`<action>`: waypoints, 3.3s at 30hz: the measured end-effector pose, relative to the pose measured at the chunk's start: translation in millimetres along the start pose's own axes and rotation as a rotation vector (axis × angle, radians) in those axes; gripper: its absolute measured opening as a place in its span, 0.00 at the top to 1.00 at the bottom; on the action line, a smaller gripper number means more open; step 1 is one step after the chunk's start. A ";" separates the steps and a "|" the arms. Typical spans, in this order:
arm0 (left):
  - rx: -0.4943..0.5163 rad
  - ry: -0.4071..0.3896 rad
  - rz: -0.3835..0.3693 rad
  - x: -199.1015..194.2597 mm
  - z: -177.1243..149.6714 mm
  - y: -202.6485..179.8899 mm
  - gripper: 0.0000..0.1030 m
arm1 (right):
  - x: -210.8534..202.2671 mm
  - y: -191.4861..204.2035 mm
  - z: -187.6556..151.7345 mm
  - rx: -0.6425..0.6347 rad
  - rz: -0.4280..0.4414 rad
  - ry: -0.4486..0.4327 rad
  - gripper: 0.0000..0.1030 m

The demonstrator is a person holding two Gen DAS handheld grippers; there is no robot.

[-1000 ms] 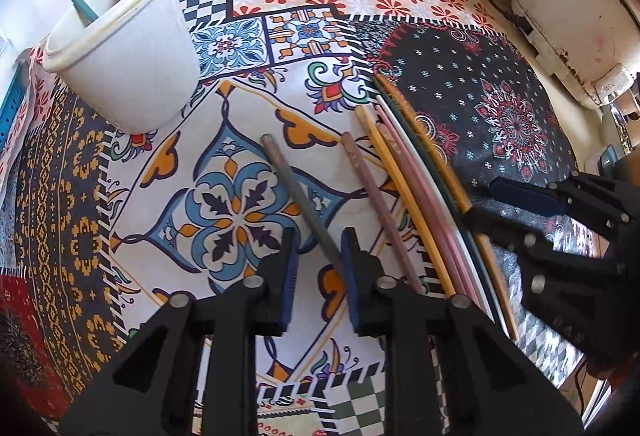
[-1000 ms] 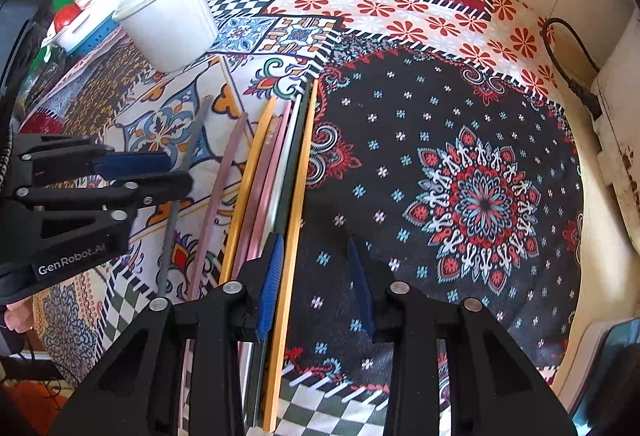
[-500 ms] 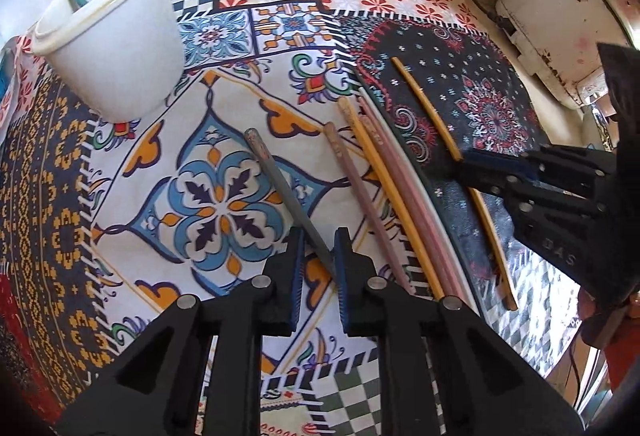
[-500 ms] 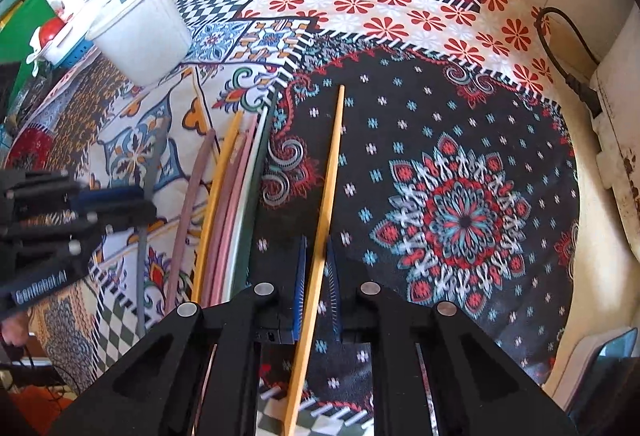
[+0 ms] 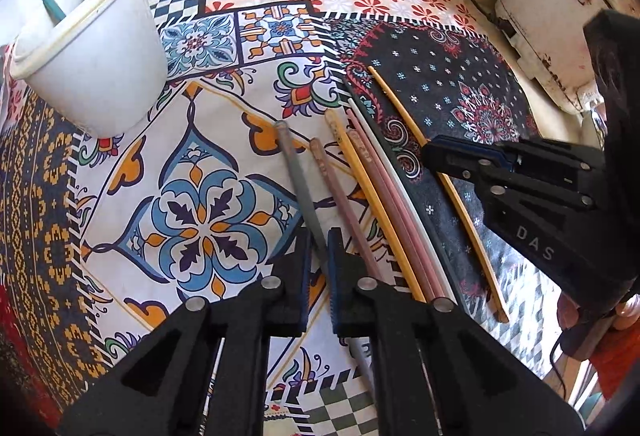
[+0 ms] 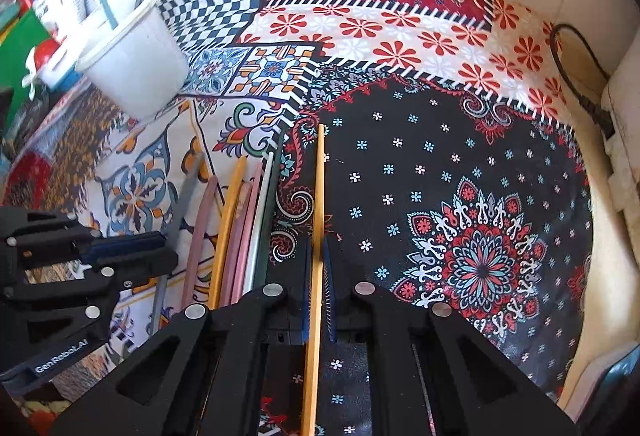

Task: Organize utensils
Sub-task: 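Close the right tool on a yellow stick while the left tool grasps a dark grey rod, then lift both held sticks upright and carry them over the white cup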

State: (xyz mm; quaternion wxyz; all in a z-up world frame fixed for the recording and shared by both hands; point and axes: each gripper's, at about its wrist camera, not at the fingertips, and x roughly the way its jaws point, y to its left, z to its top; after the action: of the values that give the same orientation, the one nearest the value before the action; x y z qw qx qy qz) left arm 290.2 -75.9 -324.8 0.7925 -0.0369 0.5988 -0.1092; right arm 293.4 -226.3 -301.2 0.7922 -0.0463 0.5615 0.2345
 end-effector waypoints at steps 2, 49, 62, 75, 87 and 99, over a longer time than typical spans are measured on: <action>-0.016 0.006 -0.001 -0.6 1.0 2.9 0.96 | -0.4 -4.1 1.2 0.028 0.016 0.001 0.95; -0.067 -0.029 0.090 -23.0 11.5 28.0 0.86 | -144.6 4.9 -1.4 0.043 0.051 -0.364 0.95; -0.075 -0.029 0.120 -3.4 25.1 31.8 0.87 | -160.5 -2.6 4.9 0.047 0.045 -0.407 0.96; -0.039 -0.098 0.144 -26.6 18.5 29.4 0.95 | -165.5 5.6 11.0 0.030 0.049 -0.422 0.96; -0.078 -0.338 0.104 -137.3 9.5 35.0 0.96 | -176.8 26.1 19.3 -0.012 0.064 -0.452 0.96; -0.141 -0.533 0.136 -207.4 10.3 59.7 0.96 | -182.0 60.7 43.5 -0.091 0.108 -0.478 0.96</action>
State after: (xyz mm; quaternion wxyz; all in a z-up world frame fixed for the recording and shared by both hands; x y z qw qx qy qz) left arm 254.1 26.5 -138.1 0.9231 -0.0792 0.3763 -0.0005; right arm 258.2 -216.0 -107.9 0.8860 0.0051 0.3485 0.3059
